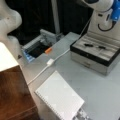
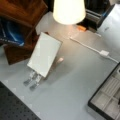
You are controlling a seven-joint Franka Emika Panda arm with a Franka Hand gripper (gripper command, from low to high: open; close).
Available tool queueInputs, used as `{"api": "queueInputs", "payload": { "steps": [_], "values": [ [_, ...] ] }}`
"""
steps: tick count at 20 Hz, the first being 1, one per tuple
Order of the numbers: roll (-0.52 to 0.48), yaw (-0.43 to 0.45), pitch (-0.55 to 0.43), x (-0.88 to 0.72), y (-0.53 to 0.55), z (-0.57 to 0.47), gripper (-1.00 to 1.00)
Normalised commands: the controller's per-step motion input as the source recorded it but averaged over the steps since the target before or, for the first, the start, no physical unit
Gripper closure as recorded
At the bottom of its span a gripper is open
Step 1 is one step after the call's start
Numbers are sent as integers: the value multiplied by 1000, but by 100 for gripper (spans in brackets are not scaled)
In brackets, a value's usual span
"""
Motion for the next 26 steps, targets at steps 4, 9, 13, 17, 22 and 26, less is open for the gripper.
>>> {"api": "queueInputs", "payload": {
  "steps": [4,9,13,17,22,26],
  "values": [
    [-413,208,99,-46,-407,120,-100],
    [-297,182,66,-62,-410,19,-100],
    [-420,80,-114,-192,-421,-92,-100],
    [-604,13,-140,-384,-402,-230,-100],
    [-535,-54,-131,-488,-359,-302,-100],
    [-324,-97,-160,-470,-321,-206,-100]
  ]
}}
